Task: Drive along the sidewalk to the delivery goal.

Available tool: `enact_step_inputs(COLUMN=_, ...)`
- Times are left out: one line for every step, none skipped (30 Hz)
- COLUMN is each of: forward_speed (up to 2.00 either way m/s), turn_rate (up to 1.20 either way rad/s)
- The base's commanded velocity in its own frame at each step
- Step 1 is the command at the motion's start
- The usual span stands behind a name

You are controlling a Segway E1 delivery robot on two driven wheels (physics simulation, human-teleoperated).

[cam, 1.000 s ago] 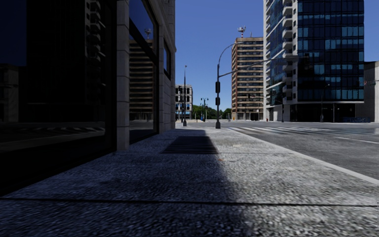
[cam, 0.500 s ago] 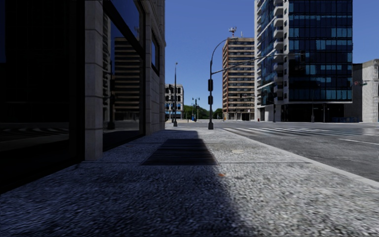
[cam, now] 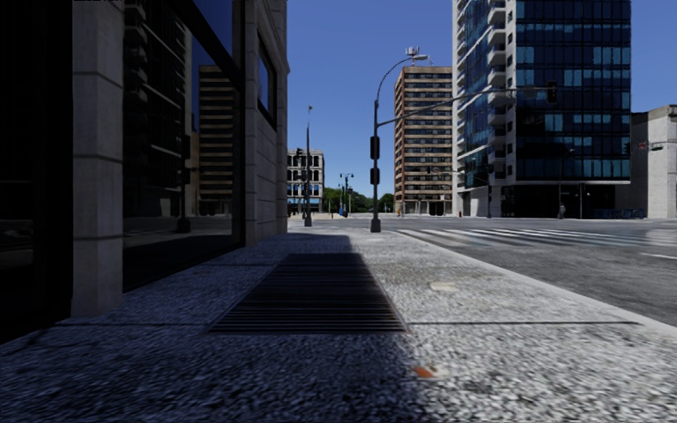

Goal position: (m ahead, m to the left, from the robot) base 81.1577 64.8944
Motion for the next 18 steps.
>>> enact_step_inputs(forward_speed=2.0, turn_rate=0.0)
enact_step_inputs(forward_speed=2.0, turn_rate=-0.38)
enact_step_inputs(forward_speed=2.0, turn_rate=-0.62)
enact_step_inputs(forward_speed=2.0, turn_rate=-0.75)
enact_step_inputs(forward_speed=2.0, turn_rate=-0.76)
enact_step_inputs(forward_speed=2.0, turn_rate=-0.76)
enact_step_inputs(forward_speed=2.0, turn_rate=-0.59)
enact_step_inputs(forward_speed=2.0, turn_rate=-0.1)
enact_step_inputs(forward_speed=2.0, turn_rate=0.0)
enact_step_inputs(forward_speed=2.0, turn_rate=0.0)
enact_step_inputs(forward_speed=2.0, turn_rate=0.0)
enact_step_inputs(forward_speed=2.0, turn_rate=0.0)
enact_step_inputs(forward_speed=2.0, turn_rate=0.0)
enact_step_inputs(forward_speed=2.0, turn_rate=0.0)
enact_step_inputs(forward_speed=2.0, turn_rate=0.0)
enact_step_inputs(forward_speed=2.0, turn_rate=0.0)
enact_step_inputs(forward_speed=2.0, turn_rate=0.0)
enact_step_inputs(forward_speed=2.0, turn_rate=0.0)
